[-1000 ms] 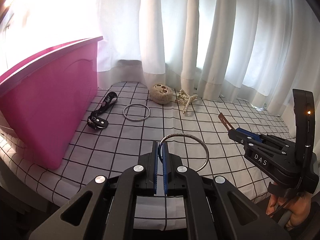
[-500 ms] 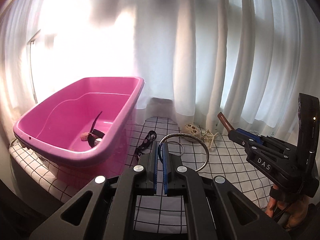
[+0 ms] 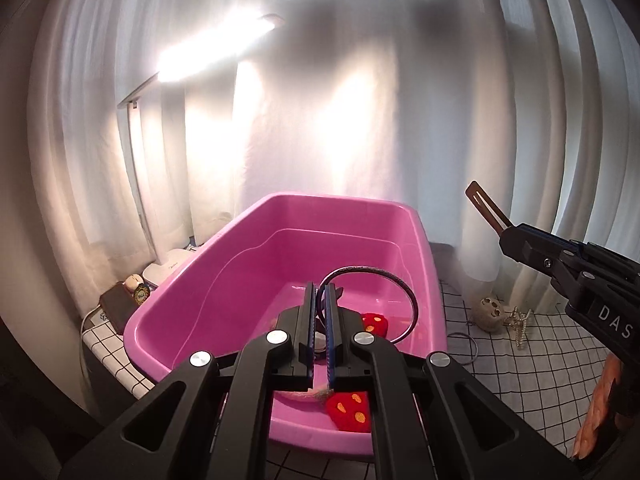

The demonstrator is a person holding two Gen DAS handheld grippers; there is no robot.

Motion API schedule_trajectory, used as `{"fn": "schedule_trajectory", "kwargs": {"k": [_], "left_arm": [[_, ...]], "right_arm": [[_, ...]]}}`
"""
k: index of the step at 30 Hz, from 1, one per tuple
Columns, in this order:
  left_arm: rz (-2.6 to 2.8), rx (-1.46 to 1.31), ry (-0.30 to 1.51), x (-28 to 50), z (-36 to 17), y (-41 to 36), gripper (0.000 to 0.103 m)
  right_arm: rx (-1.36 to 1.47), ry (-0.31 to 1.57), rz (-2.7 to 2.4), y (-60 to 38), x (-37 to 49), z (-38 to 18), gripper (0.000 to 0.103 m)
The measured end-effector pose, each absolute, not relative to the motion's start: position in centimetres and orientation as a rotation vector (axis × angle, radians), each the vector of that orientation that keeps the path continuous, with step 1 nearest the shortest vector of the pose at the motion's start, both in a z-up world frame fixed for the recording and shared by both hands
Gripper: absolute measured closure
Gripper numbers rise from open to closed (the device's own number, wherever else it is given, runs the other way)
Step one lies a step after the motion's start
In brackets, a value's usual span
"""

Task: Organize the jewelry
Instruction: 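Carry the bangle with left gripper while right gripper carries the hair clip over the tub, then open both grippers to drop the bangle and hair clip into the tub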

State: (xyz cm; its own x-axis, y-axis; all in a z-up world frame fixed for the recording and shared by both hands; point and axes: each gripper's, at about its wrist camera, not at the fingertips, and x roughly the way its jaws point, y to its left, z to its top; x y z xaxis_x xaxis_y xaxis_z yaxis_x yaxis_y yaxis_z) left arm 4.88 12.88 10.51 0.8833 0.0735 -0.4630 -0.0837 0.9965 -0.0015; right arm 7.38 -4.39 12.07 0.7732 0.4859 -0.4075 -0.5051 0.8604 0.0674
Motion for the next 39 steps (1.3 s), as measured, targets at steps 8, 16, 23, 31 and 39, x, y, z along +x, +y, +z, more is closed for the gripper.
{"fn": "schedule_trajectory", "kwargs": {"k": [8,16,23,31,39], "left_arm": [[0.123,-0.032,0.501,7.4,10.7,15.8,0.098],[0.148,-0.035,0.54,9.6,10.3,17.6,0.098],[0.17,-0.039,0.582,11.0,9.3,18.4,0.098],[0.187,-0.038,0.613,11.7,8.6,18.7,0.094],[0.246,0.017,0.519,10.3,9.5,17.9,0.012]], "right_arm": [[-0.074,0.448,0.594,0.5,9.7,12.5,0.085],[-0.074,0.498,0.609,3.0,12.2,12.1,0.085],[-0.087,0.586,0.601,4.5,14.5,10.6,0.085],[-0.077,0.651,0.577,4.6,15.7,9.5,0.066],[-0.085,0.624,0.525,4.0,15.5,9.8,0.033]]}}
